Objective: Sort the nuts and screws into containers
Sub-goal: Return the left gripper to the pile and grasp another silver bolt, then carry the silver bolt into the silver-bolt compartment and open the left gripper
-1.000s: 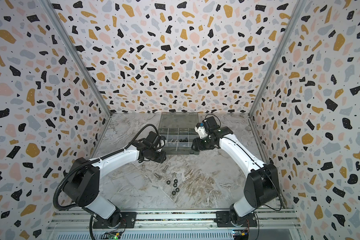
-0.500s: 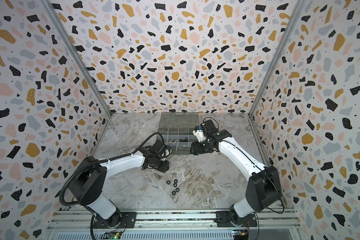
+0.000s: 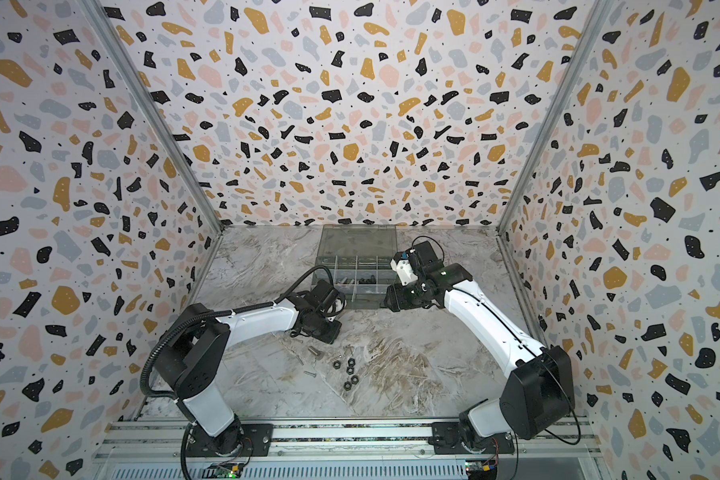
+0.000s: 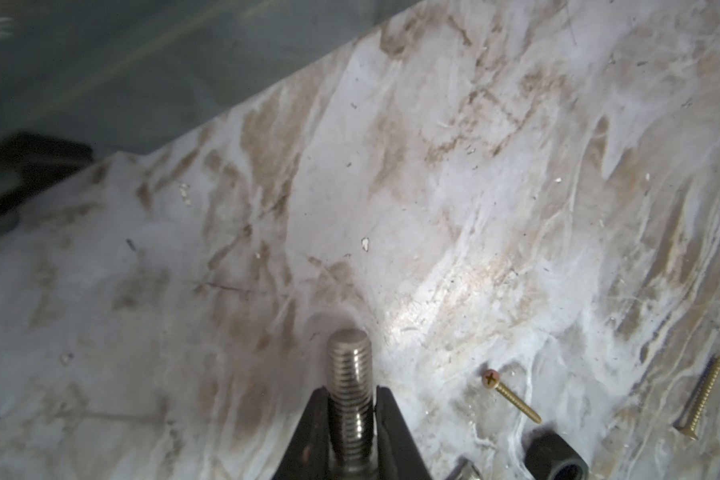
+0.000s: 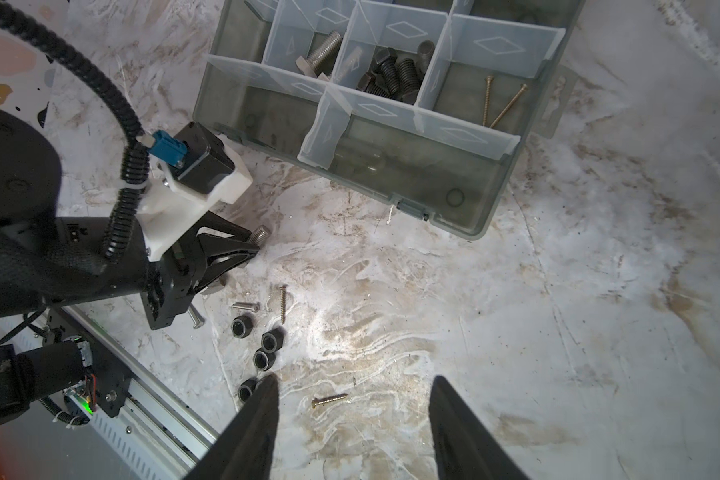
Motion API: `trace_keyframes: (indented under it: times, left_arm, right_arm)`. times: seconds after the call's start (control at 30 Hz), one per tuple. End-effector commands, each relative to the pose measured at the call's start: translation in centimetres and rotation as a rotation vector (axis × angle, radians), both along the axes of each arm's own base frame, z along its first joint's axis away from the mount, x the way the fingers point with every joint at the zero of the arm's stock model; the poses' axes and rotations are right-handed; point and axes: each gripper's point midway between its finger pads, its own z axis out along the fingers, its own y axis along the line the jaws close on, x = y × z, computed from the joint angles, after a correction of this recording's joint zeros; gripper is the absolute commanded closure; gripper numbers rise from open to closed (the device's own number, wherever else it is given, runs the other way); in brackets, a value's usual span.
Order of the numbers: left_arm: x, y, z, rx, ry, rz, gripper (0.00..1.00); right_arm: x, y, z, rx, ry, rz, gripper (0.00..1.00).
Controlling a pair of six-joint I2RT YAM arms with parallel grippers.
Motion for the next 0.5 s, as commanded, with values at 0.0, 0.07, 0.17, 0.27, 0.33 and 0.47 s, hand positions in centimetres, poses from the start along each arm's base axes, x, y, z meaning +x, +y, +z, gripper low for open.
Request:
trace_keyframes:
  times: [0.0,0.07,0.17,0.27,0.33,0.47]
  left_arm:
    - [-0.8,0.5,-0.6,0.047,0.043,-0.029,0.89]
    - [-0.5,0.2,0.6,0.039,0.027,-0.029,0.89]
    - [0.3,-0.3,2.7,0.019,-0.006,-0.029,0.89]
    - [1.2,-0.8,4.3,0.013,-0.032,-0.034,0.9]
    - [1.5,-0.9,4.8,0.015,-0.041,-0.039,0.9]
    - [2.2,-1.1,5.6,0.028,-0.057,-0.045,0.92]
  right_arm:
    - [-0.6,-0.8,0.7,-0.009,-0.004,-0.021,0.4]
    - [-0.5,-0.8,1.1,-0.007,-0.009,-0.022,0.4]
    - [-0.3,-0.8,1.2,-0.005,-0.014,-0.024,0.4]
    - [-0.2,-0.8,1.3,-0.005,-0.015,-0.026,0.4]
    - [-0.1,-0.9,1.3,-0.006,-0.02,-0.03,0.4]
    - [-0.1,-1.1,1.3,-0.005,-0.022,-0.037,0.4]
